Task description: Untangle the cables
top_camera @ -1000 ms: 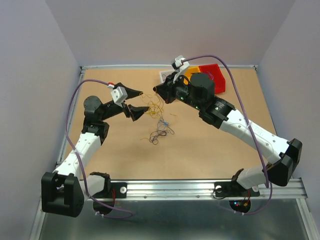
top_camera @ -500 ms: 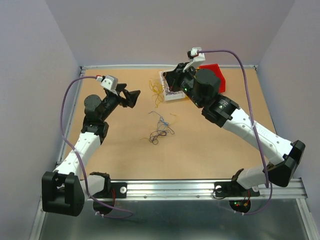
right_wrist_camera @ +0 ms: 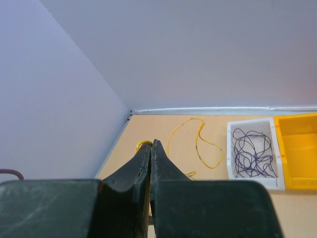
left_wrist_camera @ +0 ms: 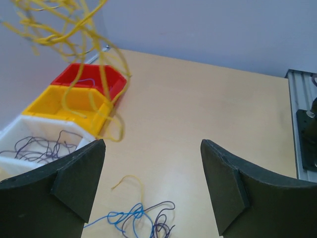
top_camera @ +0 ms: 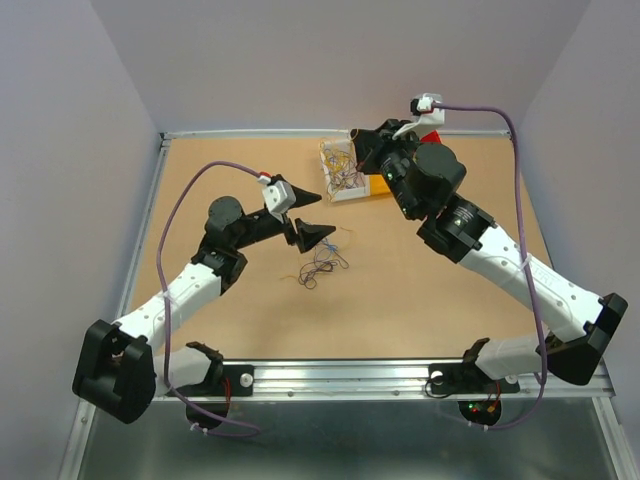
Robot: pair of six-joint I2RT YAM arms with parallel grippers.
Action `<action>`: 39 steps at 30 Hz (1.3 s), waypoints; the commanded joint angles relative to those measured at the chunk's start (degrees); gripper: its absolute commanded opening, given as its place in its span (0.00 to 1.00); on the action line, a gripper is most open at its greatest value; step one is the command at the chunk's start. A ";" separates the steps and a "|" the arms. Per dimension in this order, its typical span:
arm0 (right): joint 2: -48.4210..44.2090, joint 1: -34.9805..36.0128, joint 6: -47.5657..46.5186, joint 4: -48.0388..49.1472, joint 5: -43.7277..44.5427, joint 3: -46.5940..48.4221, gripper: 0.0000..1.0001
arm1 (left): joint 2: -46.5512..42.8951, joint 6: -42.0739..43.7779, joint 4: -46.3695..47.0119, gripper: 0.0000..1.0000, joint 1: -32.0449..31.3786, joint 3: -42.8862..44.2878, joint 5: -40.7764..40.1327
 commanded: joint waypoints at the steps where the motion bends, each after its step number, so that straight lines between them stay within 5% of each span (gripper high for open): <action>1: -1.89 0.57 -0.76 5.95 1.83 -2.75 0.01 | 0.78 4.12 3.98 0.90 -5.03 1.34 -2.85; 4: -2.33 0.57 -0.59 7.09 0.16 -3.72 0.01 | 5.69 3.33 3.37 0.88 -7.58 5.37 -6.80; 7: -2.16 0.48 -0.59 7.35 -0.63 -4.07 0.00 | 11.23 2.37 1.88 0.74 -8.02 10.38 -9.88; 8: -2.33 0.48 -0.41 7.44 -0.98 -4.33 0.00 | 12.48 2.53 0.66 0.65 -8.03 11.79 -11.73; 10: -3.03 0.48 -0.59 7.71 -0.99 -5.39 0.01 | 14.76 3.67 -3.30 0.22 -8.11 14.51 -15.14; 12: -4.60 0.48 -1.20 7.80 -0.37 -6.87 0.01 | 14.69 4.46 -3.31 0.01 -7.94 14.00 -18.41; 13: -5.31 0.48 -1.46 7.80 0.41 -7.75 0.01 | 14.42 4.91 -3.31 0.00 -7.94 13.56 -20.77; 16: -10.39 0.57 -1.99 7.80 3.75 -12.83 0.01 | 13.46 4.65 -2.96 0.00 -6.45 11.98 -25.37; 20: -18.22 0.48 -3.39 7.80 13.05 -20.23 0.00 | 13.10 1.58 -3.13 0.00 -1.45 11.54 -20.91; 27: -28.51 0.48 -2.96 2.88 16.68 -27.44 0.01 | 13.37 -2.74 -2.79 0.00 7.09 11.54 -14.22; 29: -29.66 0.40 -2.26 2.70 15.19 -28.33 0.01 | 13.63 -0.81 -2.70 0.06 7.18 11.45 -9.64; 30: -29.75 0.48 -2.34 2.70 13.97 -28.33 0.01 | 13.54 -0.46 -2.52 0.37 7.00 11.01 -3.55; 34: -26.95 0.48 -2.34 1.38 12.38 -25.70 0.01 | 11.71 3.32 -1.55 0.76 5.25 9.00 2.22; 39: -22.20 0.48 -1.82 1.29 9.48 -22.36 0.01 | 7.75 8.33 -0.07 0.80 1.04 5.39 2.15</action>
